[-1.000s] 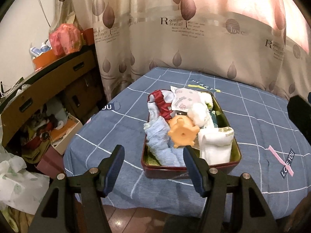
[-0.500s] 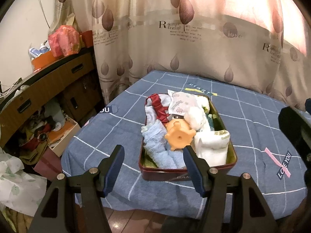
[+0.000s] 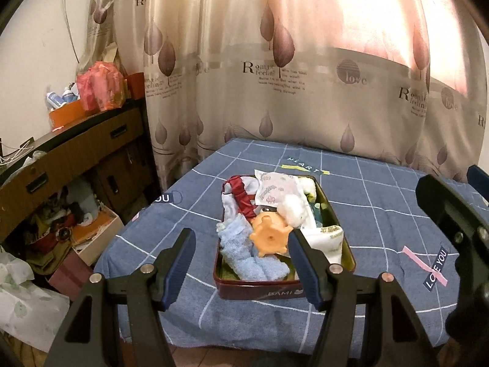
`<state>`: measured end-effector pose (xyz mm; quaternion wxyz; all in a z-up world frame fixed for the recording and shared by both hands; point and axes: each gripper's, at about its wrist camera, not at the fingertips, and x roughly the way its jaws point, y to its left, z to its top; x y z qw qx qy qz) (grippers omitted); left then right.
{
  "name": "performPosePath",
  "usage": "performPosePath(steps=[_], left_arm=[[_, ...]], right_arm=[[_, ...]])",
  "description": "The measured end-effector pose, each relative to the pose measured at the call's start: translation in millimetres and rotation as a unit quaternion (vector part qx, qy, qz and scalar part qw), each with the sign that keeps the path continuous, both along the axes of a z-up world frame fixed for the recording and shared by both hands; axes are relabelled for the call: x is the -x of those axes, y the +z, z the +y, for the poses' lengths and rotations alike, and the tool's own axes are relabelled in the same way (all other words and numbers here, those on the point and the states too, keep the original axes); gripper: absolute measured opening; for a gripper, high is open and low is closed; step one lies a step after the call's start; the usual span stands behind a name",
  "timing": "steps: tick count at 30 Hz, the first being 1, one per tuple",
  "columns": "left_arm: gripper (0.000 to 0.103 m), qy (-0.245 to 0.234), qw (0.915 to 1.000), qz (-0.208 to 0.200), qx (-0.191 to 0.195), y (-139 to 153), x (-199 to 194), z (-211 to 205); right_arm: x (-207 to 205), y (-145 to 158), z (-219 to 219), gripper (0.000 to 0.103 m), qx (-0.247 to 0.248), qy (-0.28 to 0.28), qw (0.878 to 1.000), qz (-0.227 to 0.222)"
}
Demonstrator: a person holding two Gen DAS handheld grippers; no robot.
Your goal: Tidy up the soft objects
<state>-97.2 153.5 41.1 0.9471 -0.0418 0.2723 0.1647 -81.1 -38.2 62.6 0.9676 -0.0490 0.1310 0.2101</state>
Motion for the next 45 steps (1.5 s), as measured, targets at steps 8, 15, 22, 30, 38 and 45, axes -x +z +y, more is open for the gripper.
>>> performPosePath(steps=[8,15,22,30,38,45], left_arm=[[0.065,0.015,0.9994,-0.018,-0.026,26.6,21.7,0.6],[0.07,0.022,0.9997,-0.008,0.01,11.2,31.2,20.3],[0.07,0.027,0.9995,-0.006,0.013,4.5,29.1,24.5],[0.07,0.015,0.9996,-0.023,-0.001,9.0,33.5,14.4],[0.075,0.015,0.9995,-0.025,-0.011,10.9,33.8,10.7],[0.076,0.021,0.9995,-0.023,-0.007,10.6,33.1,14.5]], right_arm=[[5.7,8.4,-2.3,0.102,-0.006,-0.02,1.0,-0.008],[10.3,-0.9,6.4,0.102,-0.006,-0.016,1.0,0.015],[19.2,-5.4,13.1,0.102,0.0,-0.013,1.0,0.011],[20.3,-6.7,10.0,0.102,-0.009,-0.013,1.0,0.017],[22.4,-7.5,5.4,0.102,-0.017,-0.016,1.0,0.014],[24.3,-6.9,8.5,0.102,-0.01,-0.014,1.0,0.009]])
